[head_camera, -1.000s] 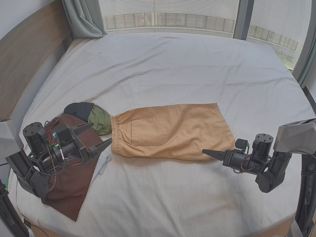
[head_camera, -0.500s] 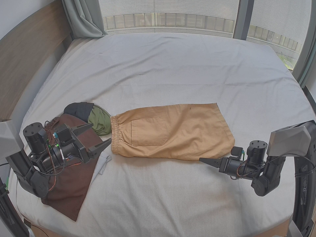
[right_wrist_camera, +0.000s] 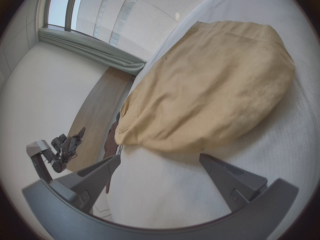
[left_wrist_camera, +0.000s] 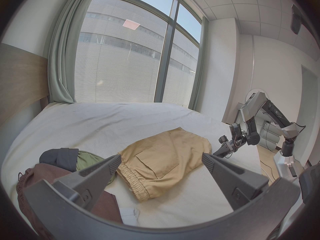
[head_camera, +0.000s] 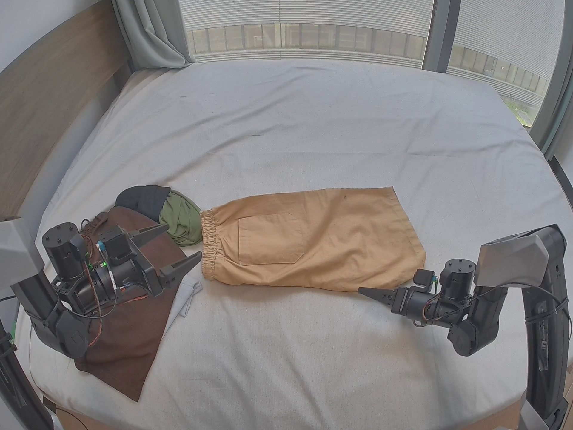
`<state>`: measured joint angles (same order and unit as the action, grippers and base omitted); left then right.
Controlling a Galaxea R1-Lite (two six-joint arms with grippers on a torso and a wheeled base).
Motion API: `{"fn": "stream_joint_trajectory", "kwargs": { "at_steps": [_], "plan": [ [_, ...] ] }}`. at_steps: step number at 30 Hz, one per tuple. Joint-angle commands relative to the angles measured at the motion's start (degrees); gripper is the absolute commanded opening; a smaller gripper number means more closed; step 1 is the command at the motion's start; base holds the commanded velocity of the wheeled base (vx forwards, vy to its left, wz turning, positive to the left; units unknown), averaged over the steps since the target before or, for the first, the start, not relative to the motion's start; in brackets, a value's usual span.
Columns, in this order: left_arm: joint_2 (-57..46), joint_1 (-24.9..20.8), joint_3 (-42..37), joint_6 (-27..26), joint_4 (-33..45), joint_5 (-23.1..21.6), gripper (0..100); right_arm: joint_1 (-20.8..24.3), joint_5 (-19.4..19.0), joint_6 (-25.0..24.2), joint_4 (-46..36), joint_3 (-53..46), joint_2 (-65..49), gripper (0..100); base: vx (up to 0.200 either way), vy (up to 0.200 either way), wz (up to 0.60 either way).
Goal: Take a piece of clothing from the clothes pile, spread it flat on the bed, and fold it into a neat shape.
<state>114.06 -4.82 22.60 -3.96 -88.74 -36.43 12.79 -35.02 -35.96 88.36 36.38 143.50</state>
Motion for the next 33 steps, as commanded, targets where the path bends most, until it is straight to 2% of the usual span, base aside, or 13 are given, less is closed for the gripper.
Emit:
{"fn": "stream_joint_trajectory", "kwargs": {
  "at_steps": [1, 5, 17, 27, 28, 33],
  "plan": [
    [0.1, -0.1, 0.1, 0.0, 0.0, 0.0, 100, 0.7, 4.2, -0.2, 0.0, 4.5, 3.2, 100, 0.0, 0.0, 0.0],
    [0.1, 0.0, 0.0, 0.0, 0.0, 0.0, 100, 1.8, 7.9, -0.6, 0.0, 8.4, 5.7, 100, 0.0, 0.0, 0.0],
    [0.3, -0.1, 0.1, 0.0, 0.0, 0.0, 100, 3.5, 8.2, -4.9, 0.1, 11.7, 5.9, 100, 0.0, 0.0, 0.0],
    [0.4, -0.1, 0.1, -0.1, 0.0, 0.0, 100, 4.1, 9.1, -5.1, 0.1, 12.2, 6.3, 100, 0.0, 0.0, 0.0],
    [0.5, -0.1, 0.1, -0.1, 0.0, 0.0, 100, 4.1, 9.1, -5.1, 0.1, 12.2, 6.3, 0, 0.0, 0.0, 0.0],
    [0.5, -0.1, 0.0, -0.1, 0.0, 0.0, 100, 3.9, 9.1, -5.0, 0.1, 12.1, 6.3, 0, 0.0, 0.0, 0.0]
  ]
}}
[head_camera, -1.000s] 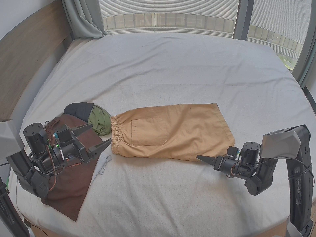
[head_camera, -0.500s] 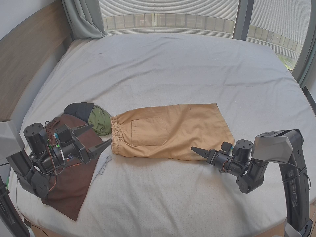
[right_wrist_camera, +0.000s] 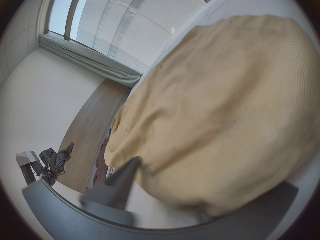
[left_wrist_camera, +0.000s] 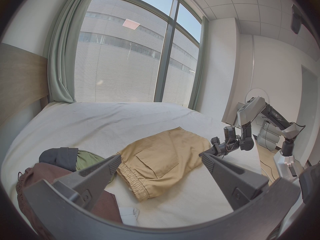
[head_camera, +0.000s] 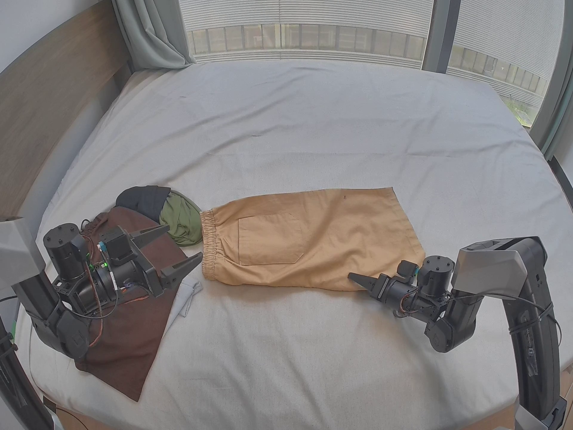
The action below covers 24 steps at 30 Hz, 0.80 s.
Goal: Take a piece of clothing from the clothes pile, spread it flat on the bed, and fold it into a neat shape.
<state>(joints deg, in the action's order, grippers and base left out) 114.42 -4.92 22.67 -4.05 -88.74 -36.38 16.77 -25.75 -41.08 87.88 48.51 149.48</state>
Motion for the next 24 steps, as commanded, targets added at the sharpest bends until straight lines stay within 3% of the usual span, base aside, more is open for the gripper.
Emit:
{"fn": "stream_joint_trajectory", "kwargs": {
  "at_steps": [1, 10, 24],
  "plan": [
    [0.1, 0.0, -0.1, 0.0, 0.0, 0.0, 100, -0.1, -0.2, 0.1, 0.6, 0.0, 0.3, 0, 0.0, 0.0, 0.0],
    [0.1, -0.1, 0.2, -0.1, 0.1, -0.1, 100, -0.1, -0.1, 0.2, 0.6, -1.4, -0.3, 0, 0.0, 0.0, 0.0],
    [2.0, -0.6, 0.9, 0.0, 0.0, -1.5, 100, 1.4, -0.4, 0.9, 0.6, -14.8, -8.6, 0, 0.0, 0.0, 0.0]
  ]
}}
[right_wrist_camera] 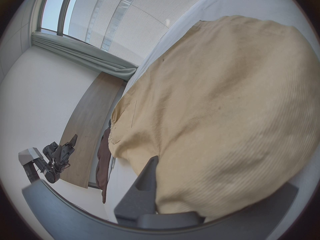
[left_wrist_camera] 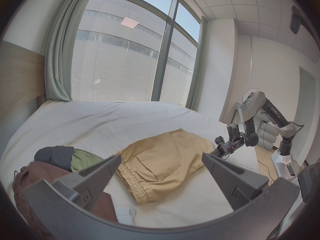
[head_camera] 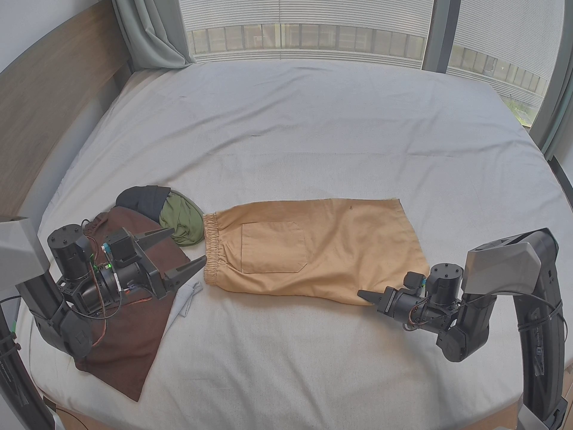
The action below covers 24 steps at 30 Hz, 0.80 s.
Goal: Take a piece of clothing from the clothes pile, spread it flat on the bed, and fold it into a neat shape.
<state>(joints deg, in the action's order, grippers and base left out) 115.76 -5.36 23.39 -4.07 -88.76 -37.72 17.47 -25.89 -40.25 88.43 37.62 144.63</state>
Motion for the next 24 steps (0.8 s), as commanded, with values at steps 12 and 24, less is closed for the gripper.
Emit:
{"fn": "stream_joint_trajectory", "kwargs": {
  "at_steps": [12, 24],
  "plan": [
    [0.8, 0.2, 2.4, 0.3, 0.2, -1.8, 100, 1.1, 0.0, 6.5, 0.1, -17.4, -9.7, 0, 0.0, 0.0, 0.0],
    [0.9, -0.2, 2.4, 0.7, 0.3, -1.9, 100, 1.1, 0.1, 12.7, 0.0, -26.5, -11.1, 0, 0.0, 0.0, 0.0]
  ]
}}
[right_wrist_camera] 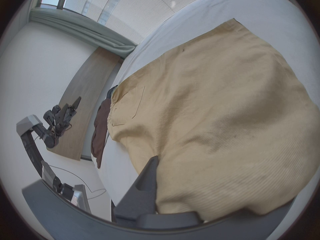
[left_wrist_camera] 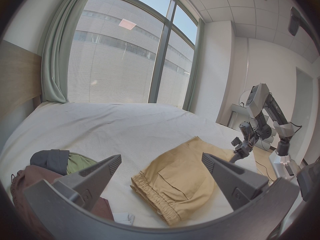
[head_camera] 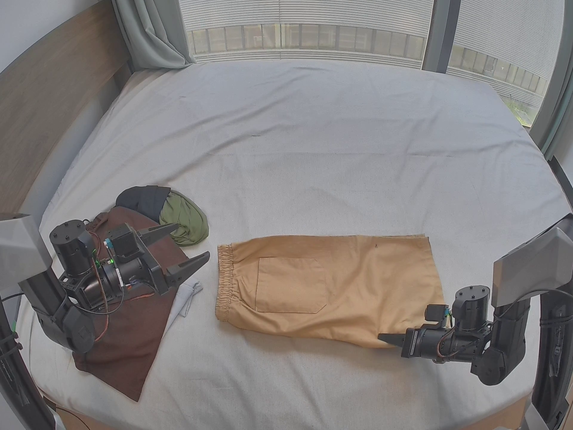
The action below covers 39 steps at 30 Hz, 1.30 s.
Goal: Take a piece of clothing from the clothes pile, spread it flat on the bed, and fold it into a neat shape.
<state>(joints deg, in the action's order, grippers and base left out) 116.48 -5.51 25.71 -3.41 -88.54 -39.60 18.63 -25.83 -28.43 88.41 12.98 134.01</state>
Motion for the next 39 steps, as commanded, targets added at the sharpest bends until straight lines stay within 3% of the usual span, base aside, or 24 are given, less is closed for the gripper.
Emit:
{"fn": "stream_joint_trajectory", "kwargs": {
  "at_steps": [1, 9, 10, 25, 32, 39],
  "plan": [
    [0.4, 0.0, 0.0, 0.2, -0.1, -0.3, 100, -0.3, 0.1, 1.3, 0.0, -1.8, -0.3, 0, 0.0, 0.0, 0.0],
    [0.8, -0.5, -0.2, 3.8, -0.1, -1.8, 100, -0.5, 0.1, 1.4, 0.0, -1.6, -0.2, 0, 0.0, 0.0, 0.0],
    [0.7, -0.6, -0.5, 4.2, -0.1, -1.8, 100, -0.6, 0.1, 1.5, 0.0, -1.6, -0.2, 100, 0.0, 0.0, 0.0],
    [0.6, -0.1, 0.2, 4.4, -0.2, -1.9, 100, 2.2, -1.1, 4.2, -0.1, -8.0, -0.6, 100, 0.0, 0.0, 0.0],
    [1.0, -0.4, 0.1, 3.9, -0.2, -2.2, 100, 3.1, -6.8, 10.3, -0.1, -12.4, -3.8, 100, 0.0, 0.0, 0.0],
    [0.9, -0.5, -0.2, 3.9, -0.2, -2.2, 100, 3.1, -11.3, 11.1, -0.1, -12.7, -8.5, 100, 0.0, 0.0, 0.0]
  ]
}}
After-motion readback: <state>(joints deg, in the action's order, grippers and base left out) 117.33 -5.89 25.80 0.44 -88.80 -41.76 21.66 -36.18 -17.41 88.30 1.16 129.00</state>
